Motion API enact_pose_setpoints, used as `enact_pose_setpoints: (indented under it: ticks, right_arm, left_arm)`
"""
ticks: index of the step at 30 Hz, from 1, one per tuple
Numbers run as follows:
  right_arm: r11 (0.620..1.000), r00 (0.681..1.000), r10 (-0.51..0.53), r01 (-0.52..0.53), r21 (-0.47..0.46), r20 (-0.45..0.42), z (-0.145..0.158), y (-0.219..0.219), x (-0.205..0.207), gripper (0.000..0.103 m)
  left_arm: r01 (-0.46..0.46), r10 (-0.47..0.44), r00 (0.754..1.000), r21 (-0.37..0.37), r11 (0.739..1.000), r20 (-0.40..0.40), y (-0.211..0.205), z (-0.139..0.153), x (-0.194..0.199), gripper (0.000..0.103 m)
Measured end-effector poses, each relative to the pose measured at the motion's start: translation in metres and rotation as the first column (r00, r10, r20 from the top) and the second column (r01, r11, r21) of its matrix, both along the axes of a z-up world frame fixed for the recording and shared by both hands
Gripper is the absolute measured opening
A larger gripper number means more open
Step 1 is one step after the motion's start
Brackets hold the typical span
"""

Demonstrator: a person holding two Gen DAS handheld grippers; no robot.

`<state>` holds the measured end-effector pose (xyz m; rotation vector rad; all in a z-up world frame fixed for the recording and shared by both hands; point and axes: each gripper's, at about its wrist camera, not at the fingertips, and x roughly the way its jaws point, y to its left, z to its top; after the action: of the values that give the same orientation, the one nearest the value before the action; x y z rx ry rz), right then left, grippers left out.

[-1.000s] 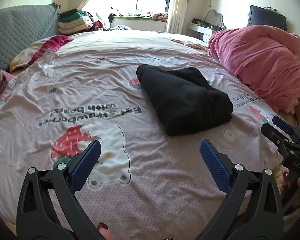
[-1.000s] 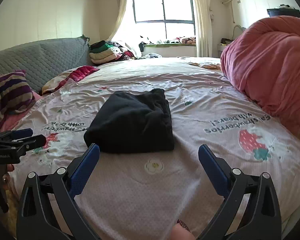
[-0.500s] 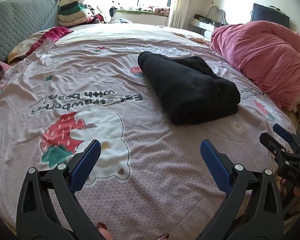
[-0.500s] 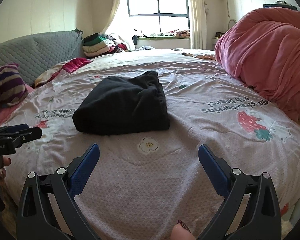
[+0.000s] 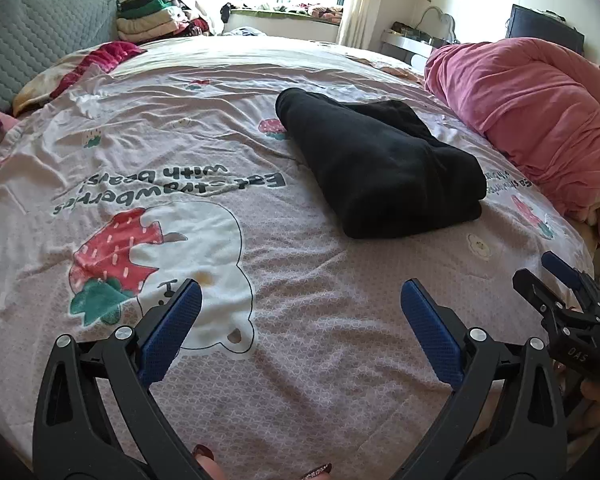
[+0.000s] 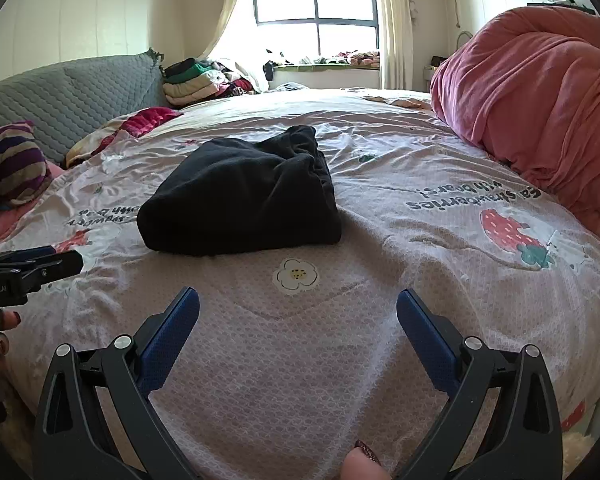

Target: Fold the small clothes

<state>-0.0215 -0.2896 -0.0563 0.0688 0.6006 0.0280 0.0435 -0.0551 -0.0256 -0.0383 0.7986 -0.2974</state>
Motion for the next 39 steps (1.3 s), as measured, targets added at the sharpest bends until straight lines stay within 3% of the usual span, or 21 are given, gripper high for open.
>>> enact_pose_setpoints:
  ticks: [39]
  right_arm:
    - [1.0,1.0,-0.014,0.014,-0.011,-0.003,0.0003,-0.0026,-0.0008,0.098]
  left_arm:
    - [-0.012,0.012,1.0,0.045,0.999,-0.003,0.0002,0.0016,-0.0009,0.093]
